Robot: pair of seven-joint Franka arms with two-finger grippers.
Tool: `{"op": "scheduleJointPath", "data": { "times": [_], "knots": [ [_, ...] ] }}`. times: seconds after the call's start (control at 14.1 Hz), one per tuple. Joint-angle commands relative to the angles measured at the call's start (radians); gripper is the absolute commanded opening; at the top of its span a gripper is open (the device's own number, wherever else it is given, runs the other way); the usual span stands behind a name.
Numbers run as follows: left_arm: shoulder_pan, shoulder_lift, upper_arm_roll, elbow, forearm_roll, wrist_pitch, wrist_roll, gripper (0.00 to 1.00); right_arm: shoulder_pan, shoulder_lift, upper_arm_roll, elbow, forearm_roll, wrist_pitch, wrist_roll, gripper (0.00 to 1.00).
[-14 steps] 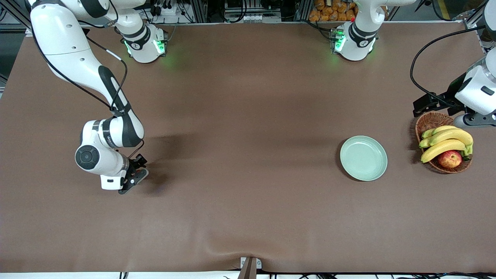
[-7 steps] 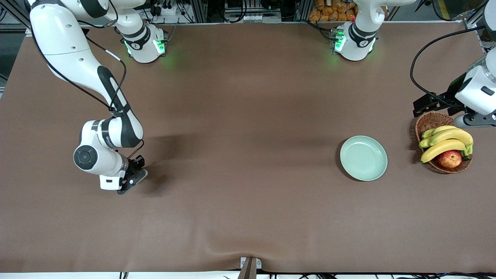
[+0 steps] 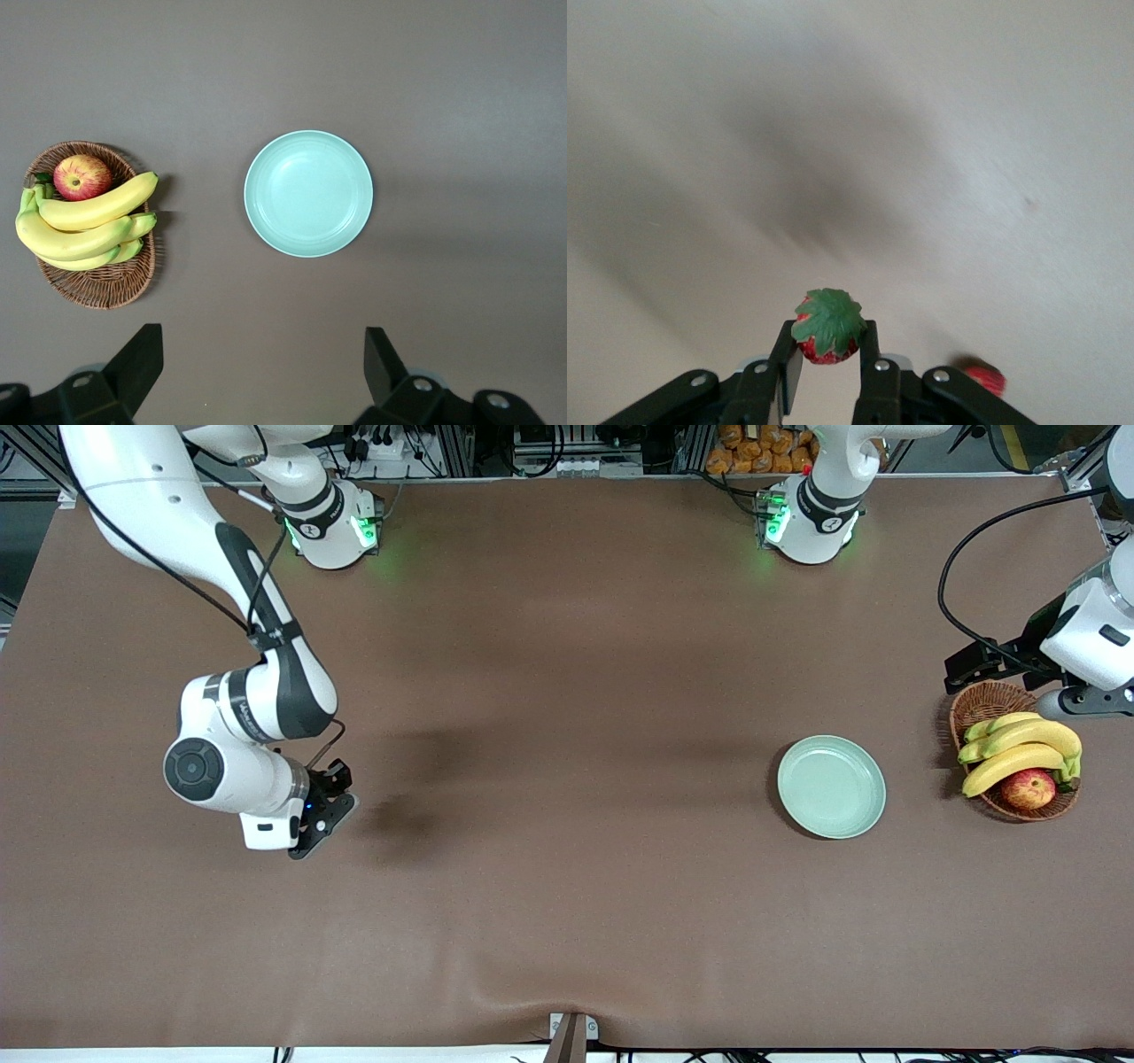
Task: Collect all strawberries into plate
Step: 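Lower the right gripper, grasp one red strawberry and lift it, then set the strawberry mid-table with the right gripper while the left gripper approaches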
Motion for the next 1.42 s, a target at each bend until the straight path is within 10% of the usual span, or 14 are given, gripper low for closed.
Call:
{"op": "scheduleJointPath", "data": {
  "times": [0.0,1.35],
  "knots": [
    [0.007,0.002,0.001,0.006,-0.023,0.005,0.018,1.0,0.006,-0.048,0.058,-0.013,0.025,-0.017,0.006,0.0],
    [0.01,0.043,0.002,0.003,-0.081,0.006,0.018,1.0,0.454,0.186,0.115,0.211,0.128,0.431,0.363,0.0]
  ]
}}
